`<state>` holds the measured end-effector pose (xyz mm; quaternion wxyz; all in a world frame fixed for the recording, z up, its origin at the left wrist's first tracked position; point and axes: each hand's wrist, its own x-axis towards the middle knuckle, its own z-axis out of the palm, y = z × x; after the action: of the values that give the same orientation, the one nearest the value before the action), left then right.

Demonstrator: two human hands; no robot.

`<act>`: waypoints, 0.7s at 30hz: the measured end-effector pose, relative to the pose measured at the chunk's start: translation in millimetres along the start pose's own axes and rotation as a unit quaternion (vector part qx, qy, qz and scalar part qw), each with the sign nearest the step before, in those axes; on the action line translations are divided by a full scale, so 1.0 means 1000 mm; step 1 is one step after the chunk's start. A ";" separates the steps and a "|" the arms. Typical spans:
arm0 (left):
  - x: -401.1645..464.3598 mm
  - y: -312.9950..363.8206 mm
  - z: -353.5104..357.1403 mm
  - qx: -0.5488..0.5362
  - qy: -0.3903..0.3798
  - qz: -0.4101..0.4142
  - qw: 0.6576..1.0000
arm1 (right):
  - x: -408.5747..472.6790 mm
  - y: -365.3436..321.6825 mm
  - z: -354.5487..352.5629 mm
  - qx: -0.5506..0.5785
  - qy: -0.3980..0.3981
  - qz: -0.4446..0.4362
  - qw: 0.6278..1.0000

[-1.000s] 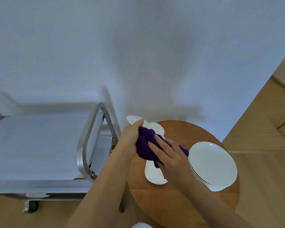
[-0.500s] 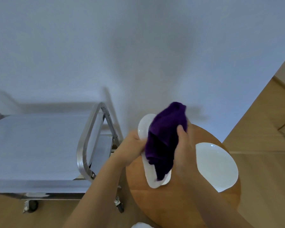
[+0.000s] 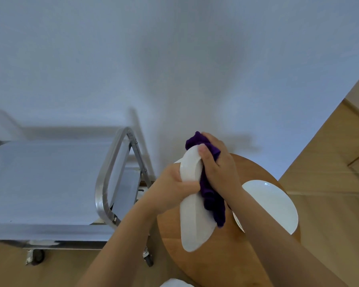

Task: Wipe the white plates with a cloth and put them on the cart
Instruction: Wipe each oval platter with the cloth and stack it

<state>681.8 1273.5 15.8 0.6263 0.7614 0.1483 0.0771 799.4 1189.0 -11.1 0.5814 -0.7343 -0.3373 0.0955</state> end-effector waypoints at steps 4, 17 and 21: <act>-0.003 0.002 -0.006 -0.114 0.061 0.007 0.992 | 0.005 0.003 -0.013 0.019 -0.023 0.027 0.999; 0.023 -0.008 -0.006 -0.297 0.277 0.007 0.914 | -0.036 0.035 -0.017 0.150 0.020 0.116 0.982; 0.021 -0.015 -0.012 -0.370 0.159 -0.023 0.915 | -0.019 0.031 -0.045 0.127 -0.012 0.106 0.986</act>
<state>695.6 1294.5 2.0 0.8331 0.4492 0.2243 0.2322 821.4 1138.9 -30.8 0.6523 -0.6848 -0.2498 0.2078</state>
